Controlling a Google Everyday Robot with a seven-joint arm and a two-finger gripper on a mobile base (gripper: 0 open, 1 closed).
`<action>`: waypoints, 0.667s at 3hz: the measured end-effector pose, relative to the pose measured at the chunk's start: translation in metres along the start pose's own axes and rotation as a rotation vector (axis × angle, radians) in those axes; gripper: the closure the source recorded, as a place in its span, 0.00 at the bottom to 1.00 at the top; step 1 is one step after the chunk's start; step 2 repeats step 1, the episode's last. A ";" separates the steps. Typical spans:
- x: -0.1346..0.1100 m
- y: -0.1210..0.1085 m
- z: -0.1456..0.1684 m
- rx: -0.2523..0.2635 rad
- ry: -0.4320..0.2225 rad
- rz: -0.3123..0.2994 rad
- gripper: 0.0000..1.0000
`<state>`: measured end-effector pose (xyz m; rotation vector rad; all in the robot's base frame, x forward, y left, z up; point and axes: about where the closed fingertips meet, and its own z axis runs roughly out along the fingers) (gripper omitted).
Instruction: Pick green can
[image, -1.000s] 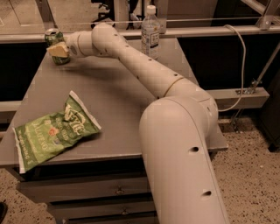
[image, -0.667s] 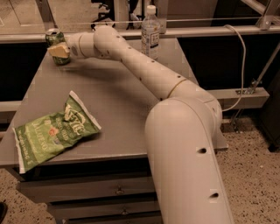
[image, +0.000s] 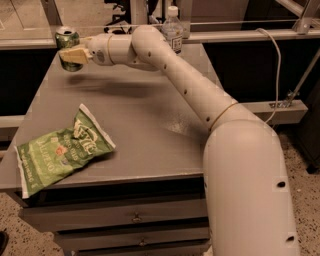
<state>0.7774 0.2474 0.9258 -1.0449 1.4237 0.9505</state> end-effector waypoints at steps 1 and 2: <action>0.002 0.000 0.005 0.005 0.004 0.001 1.00; 0.002 0.000 0.005 0.005 0.004 0.001 1.00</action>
Offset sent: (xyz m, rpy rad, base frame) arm 0.0000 0.0000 0.0000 0.0000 0.0000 0.0000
